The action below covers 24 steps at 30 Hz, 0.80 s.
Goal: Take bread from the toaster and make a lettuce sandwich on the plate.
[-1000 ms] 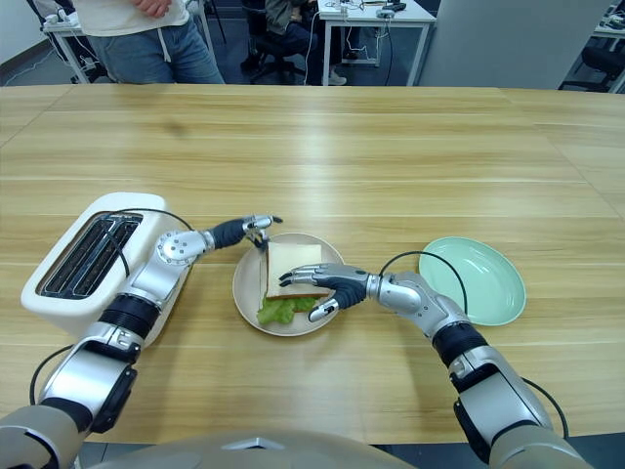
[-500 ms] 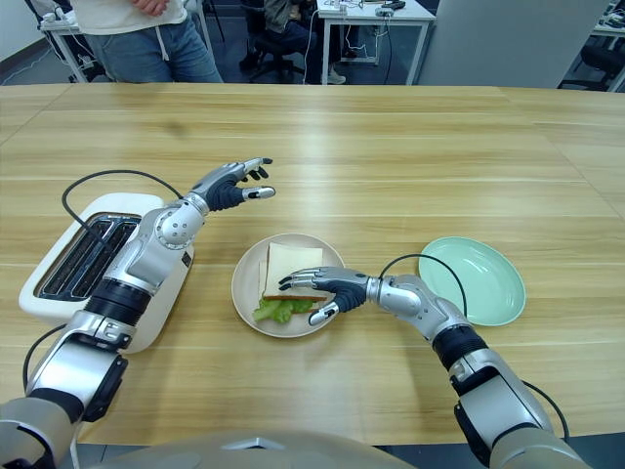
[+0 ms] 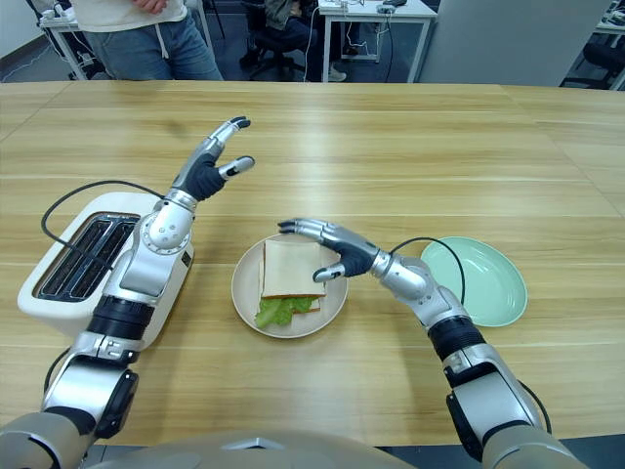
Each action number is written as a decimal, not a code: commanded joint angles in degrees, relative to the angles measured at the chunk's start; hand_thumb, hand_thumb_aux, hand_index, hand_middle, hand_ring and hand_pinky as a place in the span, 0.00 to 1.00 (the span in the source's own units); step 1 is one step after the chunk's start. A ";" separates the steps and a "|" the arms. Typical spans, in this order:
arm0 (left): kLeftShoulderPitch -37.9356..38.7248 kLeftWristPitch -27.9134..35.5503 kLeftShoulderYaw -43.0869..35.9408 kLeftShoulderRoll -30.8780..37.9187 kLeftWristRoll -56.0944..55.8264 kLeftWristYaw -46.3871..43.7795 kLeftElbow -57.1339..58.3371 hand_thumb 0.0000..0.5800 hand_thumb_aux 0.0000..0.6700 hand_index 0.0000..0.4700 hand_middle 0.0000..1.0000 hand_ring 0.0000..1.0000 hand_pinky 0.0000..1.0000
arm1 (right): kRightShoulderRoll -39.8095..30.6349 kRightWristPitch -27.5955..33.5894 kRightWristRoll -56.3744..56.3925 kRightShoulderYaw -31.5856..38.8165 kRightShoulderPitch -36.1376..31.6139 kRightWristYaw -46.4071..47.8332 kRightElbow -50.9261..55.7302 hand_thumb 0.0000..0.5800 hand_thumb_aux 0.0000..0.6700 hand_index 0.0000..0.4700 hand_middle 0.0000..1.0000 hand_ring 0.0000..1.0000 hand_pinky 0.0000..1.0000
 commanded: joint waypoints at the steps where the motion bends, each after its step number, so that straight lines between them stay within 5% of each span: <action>1: 3.42 2.25 3.81 -2.37 -4.55 0.64 -8.28 0.00 0.00 0.00 0.00 0.00 0.00 | 1.95 4.25 9.93 -3.93 1.90 0.59 -4.93 0.00 0.00 0.00 0.00 0.00 0.00; 4: 6.14 3.76 5.81 -3.94 -6.44 0.90 -13.46 0.02 0.01 0.01 0.00 0.00 0.00 | 4.32 9.31 15.88 -7.07 3.12 0.14 -7.60 0.00 0.00 0.00 0.00 0.00 0.00; 5: 7.19 4.30 6.39 -4.44 -7.05 1.02 -15.11 0.99 0.89 0.87 1.00 1.00 1.00 | 5.11 10.41 16.88 -8.22 3.60 -0.46 -8.33 0.96 0.79 0.78 1.00 1.00 1.00; 6: 8.27 4.50 6.89 -4.88 -7.50 1.17 -16.63 0.99 0.89 0.87 1.00 1.00 1.00 | 5.83 11.70 18.13 -9.10 4.09 -0.57 -9.02 0.96 0.79 0.78 1.00 1.00 1.00; 7: 9.43 4.79 7.10 -5.16 -7.93 1.01 -18.06 1.00 1.00 0.98 1.00 1.00 1.00 | 6.42 12.94 18.87 -9.91 4.55 -0.87 -9.67 1.00 1.00 0.98 1.00 1.00 1.00; 15: 20.92 6.92 7.21 -5.57 -10.30 -2.20 -31.83 1.00 1.00 0.98 1.00 1.00 1.00 | 7.88 19.41 22.39 -13.71 8.19 0.45 -17.12 1.00 1.00 0.98 1.00 1.00 1.00; 24: 34.18 5.83 3.90 4.89 -13.11 -16.53 -39.07 1.00 1.00 0.98 1.00 1.00 1.00 | 1.62 26.12 23.74 -10.06 16.76 12.17 -28.13 1.00 1.00 0.98 1.00 1.00 1.00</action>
